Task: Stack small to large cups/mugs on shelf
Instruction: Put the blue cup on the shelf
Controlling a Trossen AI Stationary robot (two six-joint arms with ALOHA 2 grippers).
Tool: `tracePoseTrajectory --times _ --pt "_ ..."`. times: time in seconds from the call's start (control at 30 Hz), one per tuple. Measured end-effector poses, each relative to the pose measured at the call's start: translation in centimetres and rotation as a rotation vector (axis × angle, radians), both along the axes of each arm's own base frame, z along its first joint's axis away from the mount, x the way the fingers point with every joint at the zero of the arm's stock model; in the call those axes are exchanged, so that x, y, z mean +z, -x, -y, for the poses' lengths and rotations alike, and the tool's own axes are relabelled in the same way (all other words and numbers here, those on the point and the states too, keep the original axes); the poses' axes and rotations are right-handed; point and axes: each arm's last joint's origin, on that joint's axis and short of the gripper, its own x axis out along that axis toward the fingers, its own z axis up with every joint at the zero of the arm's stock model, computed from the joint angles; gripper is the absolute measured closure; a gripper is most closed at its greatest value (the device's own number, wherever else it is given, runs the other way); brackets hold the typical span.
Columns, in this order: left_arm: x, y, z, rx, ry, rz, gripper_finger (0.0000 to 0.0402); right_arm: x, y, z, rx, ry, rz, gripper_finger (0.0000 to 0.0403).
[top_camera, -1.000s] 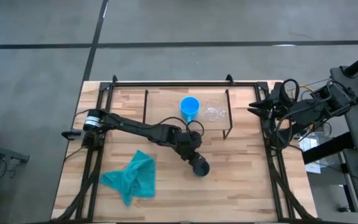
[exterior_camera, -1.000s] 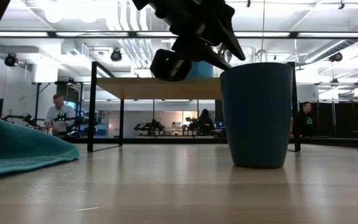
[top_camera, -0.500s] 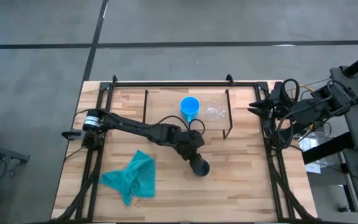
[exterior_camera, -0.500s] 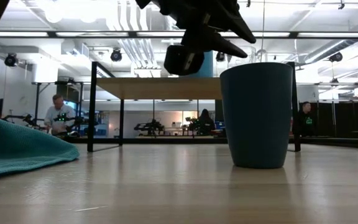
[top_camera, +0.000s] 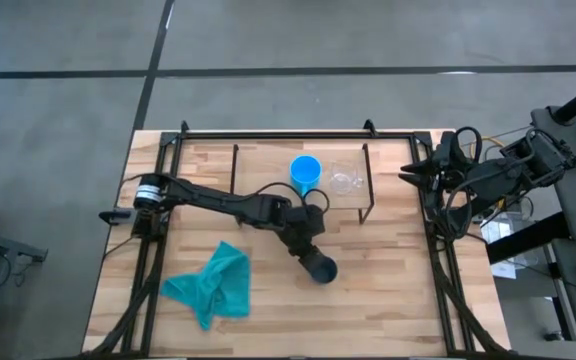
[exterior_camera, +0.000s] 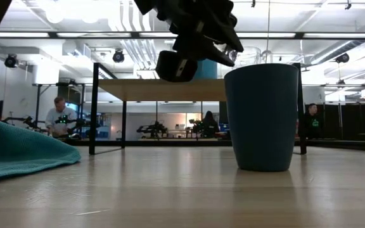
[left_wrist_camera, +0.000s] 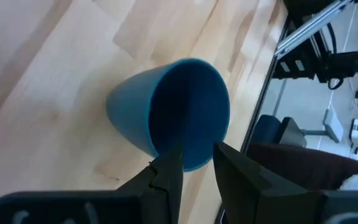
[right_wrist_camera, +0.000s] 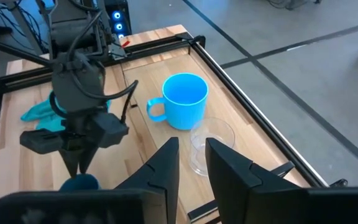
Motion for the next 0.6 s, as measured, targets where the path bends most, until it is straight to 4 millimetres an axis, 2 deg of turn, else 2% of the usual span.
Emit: tracePoseTrajectory --times 0.6 --pt "-0.4 0.2 -1.7 0.068 -0.001 -0.058 0.0326 0.0 0.0 0.0 0.000 -0.004 0.000 0.0333"
